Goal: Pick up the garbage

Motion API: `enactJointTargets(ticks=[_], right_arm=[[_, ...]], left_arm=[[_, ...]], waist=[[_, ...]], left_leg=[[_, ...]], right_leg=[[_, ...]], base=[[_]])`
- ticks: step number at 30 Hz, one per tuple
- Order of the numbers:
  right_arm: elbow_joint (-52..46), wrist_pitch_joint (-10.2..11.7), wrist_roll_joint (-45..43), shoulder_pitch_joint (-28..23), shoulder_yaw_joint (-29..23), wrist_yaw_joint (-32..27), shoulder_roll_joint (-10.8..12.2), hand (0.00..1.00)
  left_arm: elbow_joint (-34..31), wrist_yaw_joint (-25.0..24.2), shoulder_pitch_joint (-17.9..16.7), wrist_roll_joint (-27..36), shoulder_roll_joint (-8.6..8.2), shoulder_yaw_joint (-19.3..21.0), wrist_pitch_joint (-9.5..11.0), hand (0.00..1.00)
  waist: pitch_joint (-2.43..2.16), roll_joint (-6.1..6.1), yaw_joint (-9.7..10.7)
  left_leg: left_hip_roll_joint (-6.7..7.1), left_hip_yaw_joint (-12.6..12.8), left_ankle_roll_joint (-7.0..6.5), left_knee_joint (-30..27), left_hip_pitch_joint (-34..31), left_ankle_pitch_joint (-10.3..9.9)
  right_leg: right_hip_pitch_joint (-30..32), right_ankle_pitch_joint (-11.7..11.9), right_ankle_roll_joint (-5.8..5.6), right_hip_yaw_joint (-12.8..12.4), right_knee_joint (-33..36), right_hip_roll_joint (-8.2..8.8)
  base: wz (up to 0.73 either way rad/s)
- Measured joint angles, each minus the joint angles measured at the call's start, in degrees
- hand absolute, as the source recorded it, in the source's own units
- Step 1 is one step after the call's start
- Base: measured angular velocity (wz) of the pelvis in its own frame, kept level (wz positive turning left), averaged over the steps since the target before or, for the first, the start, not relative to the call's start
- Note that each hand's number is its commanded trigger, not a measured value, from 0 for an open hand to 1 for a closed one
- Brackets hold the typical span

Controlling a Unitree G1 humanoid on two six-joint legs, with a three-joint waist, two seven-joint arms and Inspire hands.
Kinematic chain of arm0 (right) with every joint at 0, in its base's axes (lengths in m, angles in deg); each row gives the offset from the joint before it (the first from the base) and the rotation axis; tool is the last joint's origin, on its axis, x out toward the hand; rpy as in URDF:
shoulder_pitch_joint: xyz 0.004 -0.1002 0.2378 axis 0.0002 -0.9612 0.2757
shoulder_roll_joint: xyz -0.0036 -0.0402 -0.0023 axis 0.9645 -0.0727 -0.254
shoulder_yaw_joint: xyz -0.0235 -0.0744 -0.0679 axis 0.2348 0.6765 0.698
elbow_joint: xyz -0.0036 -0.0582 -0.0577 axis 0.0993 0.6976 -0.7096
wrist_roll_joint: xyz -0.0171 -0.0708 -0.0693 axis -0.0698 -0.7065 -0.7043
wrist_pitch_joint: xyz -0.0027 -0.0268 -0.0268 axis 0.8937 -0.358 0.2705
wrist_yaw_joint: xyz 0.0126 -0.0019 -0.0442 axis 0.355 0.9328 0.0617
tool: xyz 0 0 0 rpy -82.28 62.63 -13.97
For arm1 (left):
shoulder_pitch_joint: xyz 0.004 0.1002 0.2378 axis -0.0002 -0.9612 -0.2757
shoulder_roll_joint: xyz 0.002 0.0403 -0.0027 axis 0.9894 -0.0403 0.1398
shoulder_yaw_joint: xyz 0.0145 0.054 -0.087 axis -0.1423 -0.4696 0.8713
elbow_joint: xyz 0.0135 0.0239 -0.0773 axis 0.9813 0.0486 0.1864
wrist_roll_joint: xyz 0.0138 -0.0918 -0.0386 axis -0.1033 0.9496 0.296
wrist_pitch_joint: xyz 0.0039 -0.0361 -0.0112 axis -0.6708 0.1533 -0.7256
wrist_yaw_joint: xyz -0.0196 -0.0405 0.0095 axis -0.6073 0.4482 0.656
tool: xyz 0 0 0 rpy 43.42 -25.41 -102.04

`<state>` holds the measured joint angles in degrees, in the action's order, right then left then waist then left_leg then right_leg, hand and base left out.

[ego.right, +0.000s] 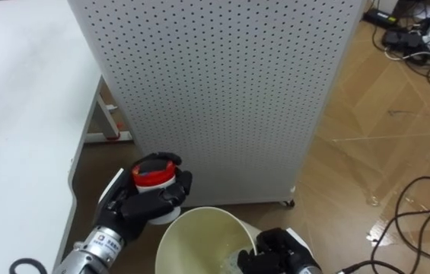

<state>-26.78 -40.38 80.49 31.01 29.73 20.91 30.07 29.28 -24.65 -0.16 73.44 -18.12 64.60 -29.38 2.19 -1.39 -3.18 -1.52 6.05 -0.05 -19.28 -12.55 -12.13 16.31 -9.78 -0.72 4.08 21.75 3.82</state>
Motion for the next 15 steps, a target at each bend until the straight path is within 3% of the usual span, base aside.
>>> enactJointTargets(ticks=[1,2,6,15], right_arm=[[0.0,0.0,0.0,0.0,0.0,0.0,-0.1,1.0],[0.0,0.0,0.0,0.0,0.0,0.0,-0.3,1.0],[0.0,0.0,0.1,0.0,0.0,0.0,-0.5,1.0],[0.0,0.0,1.3,0.0,0.0,0.2,-0.7,1.0]], left_arm=[[0.0,-0.1,-0.2,0.0,0.04,0.0,0.0,0.22],[0.0,-0.4,-0.6,0.1,0.2,0.0,0.0,0.0],[0.0,-1.3,-2.0,0.2,1.29,-1.1,-0.1,0.0],[0.0,-6.4,-3.4,1.4,1.46,-1.2,-0.2,0.0]], waist=[[-0.09,-0.14,0.0],[-0.23,-0.36,0.0],[-0.35,-0.53,0.0],[-0.37,-0.49,0.1]], left_leg=[[0.01,0.0,0.0,0.0,0.0,0.0],[0.03,0.0,0.0,0.0,0.0,0.0],[0.02,0.0,-0.08,-0.1,0.1,0.1],[0.12,-0.1,-0.22,-0.1,0.3,0.1]], right_leg=[[0.0,0.0,0.0,0.0,0.0,0.02],[0.0,0.0,0.0,0.1,0.2,0.07],[0.0,0.0,0.01,0.3,0.4,0.14],[-0.5,0.0,0.01,0.6,0.1,0.29]], base=[[0.0],[0.0],[0.0],[0.0]])
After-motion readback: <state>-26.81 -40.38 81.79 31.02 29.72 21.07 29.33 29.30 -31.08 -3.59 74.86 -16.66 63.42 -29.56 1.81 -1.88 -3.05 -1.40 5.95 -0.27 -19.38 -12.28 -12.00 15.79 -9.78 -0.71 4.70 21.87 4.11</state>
